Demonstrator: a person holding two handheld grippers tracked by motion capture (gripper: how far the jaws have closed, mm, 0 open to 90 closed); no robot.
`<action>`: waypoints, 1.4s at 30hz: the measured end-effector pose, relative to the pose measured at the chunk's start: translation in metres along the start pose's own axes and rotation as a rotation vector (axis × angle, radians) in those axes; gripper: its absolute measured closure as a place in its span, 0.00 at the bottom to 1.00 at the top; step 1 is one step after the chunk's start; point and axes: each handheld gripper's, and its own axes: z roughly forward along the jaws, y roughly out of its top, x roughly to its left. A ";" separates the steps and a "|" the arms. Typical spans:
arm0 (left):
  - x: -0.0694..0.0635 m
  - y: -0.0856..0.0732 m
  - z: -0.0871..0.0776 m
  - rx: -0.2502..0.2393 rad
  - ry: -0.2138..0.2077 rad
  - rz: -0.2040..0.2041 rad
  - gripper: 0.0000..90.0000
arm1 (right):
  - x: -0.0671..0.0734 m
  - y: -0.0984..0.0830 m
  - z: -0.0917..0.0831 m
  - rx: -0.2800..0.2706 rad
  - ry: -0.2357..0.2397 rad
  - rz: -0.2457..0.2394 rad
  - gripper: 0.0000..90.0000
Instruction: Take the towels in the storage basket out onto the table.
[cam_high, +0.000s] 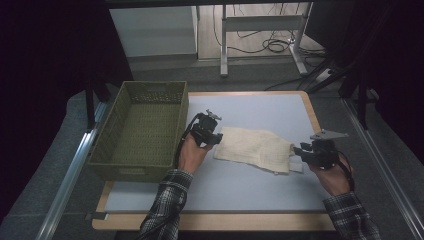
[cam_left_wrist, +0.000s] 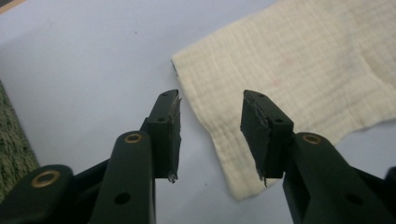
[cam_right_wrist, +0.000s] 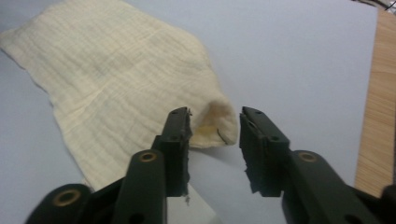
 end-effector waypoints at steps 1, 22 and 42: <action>-0.002 -0.002 -0.002 -0.006 -0.008 -0.004 0.63 | 0.000 -0.002 -0.003 -0.007 -0.001 0.000 0.68; -0.016 -0.059 0.037 -0.014 -0.063 -0.036 0.65 | 0.044 -0.046 0.022 0.106 0.095 -0.051 0.68; 0.016 0.037 -0.043 -0.211 -0.024 -0.051 0.91 | 0.015 0.048 -0.028 -0.074 0.054 -0.085 0.95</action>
